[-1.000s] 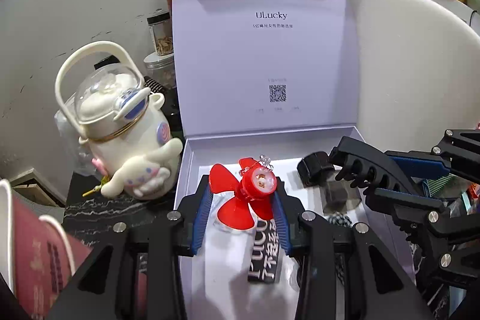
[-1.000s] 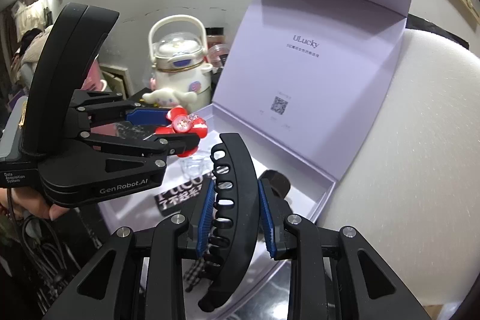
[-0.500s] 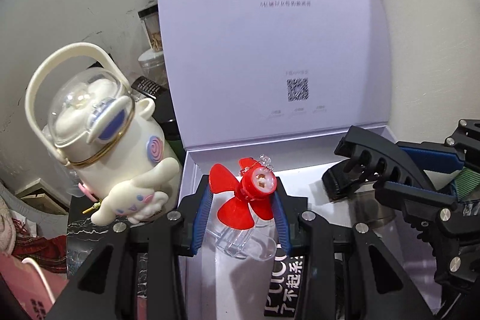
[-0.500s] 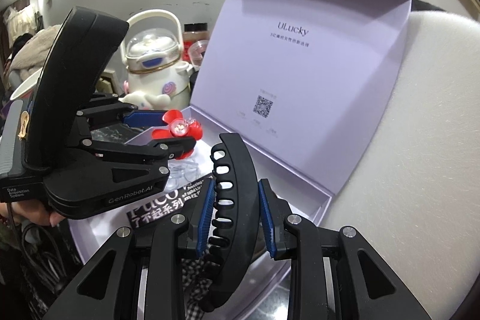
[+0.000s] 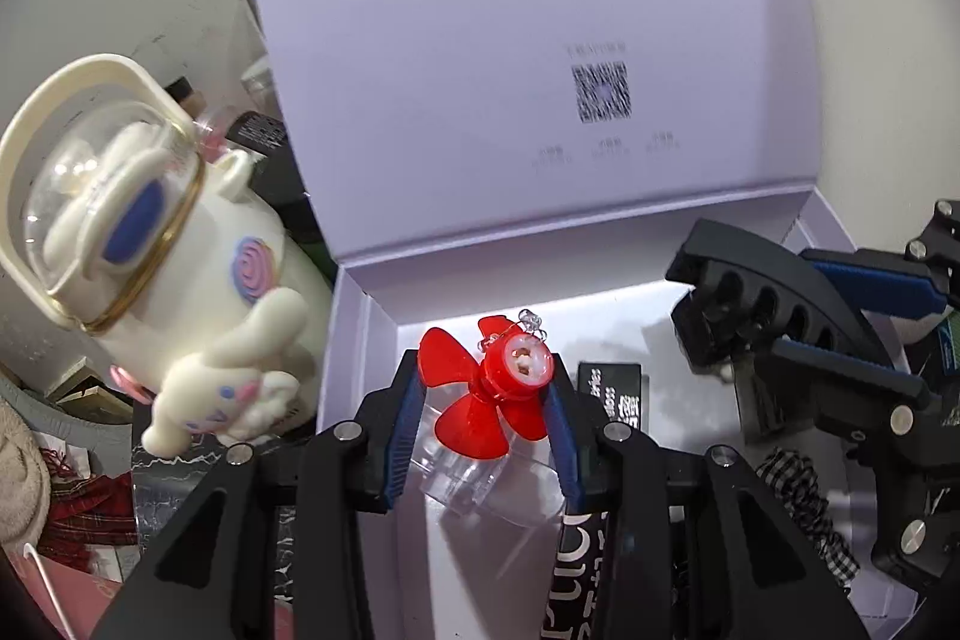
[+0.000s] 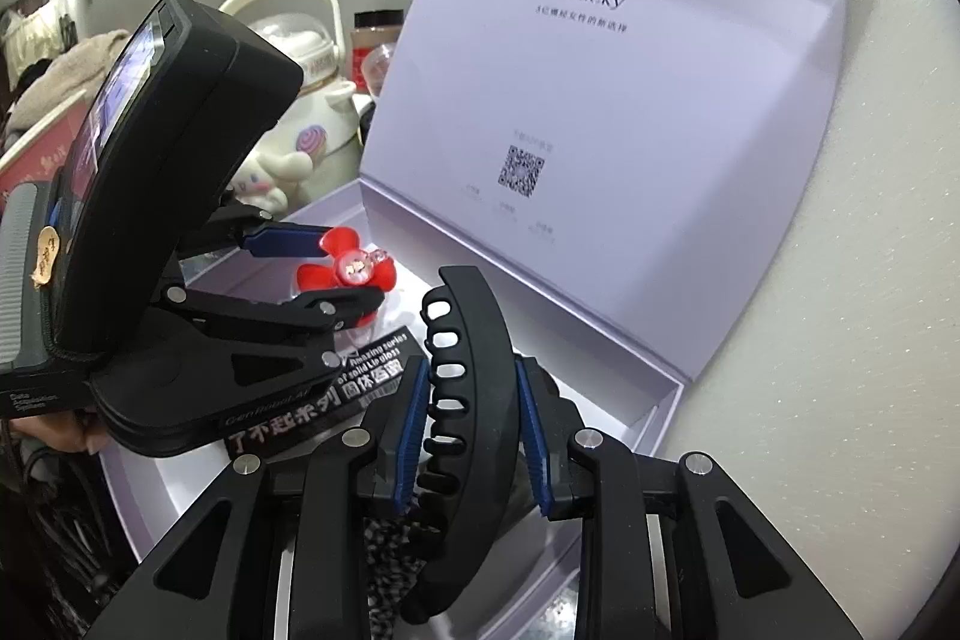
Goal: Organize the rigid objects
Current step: 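Lower both items into the box and open both tools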
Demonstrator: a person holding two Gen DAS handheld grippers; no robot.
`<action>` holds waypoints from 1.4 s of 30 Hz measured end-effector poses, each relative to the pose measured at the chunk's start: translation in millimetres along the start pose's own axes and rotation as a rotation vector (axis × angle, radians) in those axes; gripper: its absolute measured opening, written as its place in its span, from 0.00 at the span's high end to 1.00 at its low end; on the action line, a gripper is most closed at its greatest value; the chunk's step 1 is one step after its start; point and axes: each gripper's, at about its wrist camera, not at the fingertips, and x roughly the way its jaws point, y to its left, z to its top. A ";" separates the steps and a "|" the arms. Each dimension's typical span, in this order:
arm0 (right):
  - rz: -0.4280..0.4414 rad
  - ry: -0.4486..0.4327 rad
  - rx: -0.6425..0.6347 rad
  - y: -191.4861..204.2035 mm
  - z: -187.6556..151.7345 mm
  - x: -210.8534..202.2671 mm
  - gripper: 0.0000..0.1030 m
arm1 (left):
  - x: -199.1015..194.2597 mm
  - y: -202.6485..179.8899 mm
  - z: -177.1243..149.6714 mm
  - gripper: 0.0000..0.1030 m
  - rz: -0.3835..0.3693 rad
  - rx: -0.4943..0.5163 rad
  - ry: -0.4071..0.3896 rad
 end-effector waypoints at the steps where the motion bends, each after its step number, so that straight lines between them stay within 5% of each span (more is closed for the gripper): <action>1: 0.000 0.005 -0.001 0.5 0.5 1.8 0.72 | 2.4 -2.4 0.9 0.63 -0.006 0.010 0.010; 4: -0.004 0.019 -0.006 3.0 1.1 6.8 0.72 | 6.1 -10.4 2.0 0.63 -0.052 0.044 0.023; 11: -0.005 0.057 -0.012 7.5 6.1 22.2 0.72 | 24.8 -19.5 10.7 0.63 -0.032 0.105 0.079; 28: -0.040 0.043 -0.041 17.2 3.5 10.0 0.71 | 4.9 -44.6 2.4 0.63 -0.007 0.167 0.019; 35: -0.086 0.012 -0.045 20.5 6.6 -5.1 0.51 | -3.9 -45.4 4.6 0.63 -0.012 0.132 0.025; 42: -0.111 -0.002 -0.029 21.1 5.5 -22.5 0.49 | -19.0 -28.7 4.6 0.62 -0.019 0.068 0.014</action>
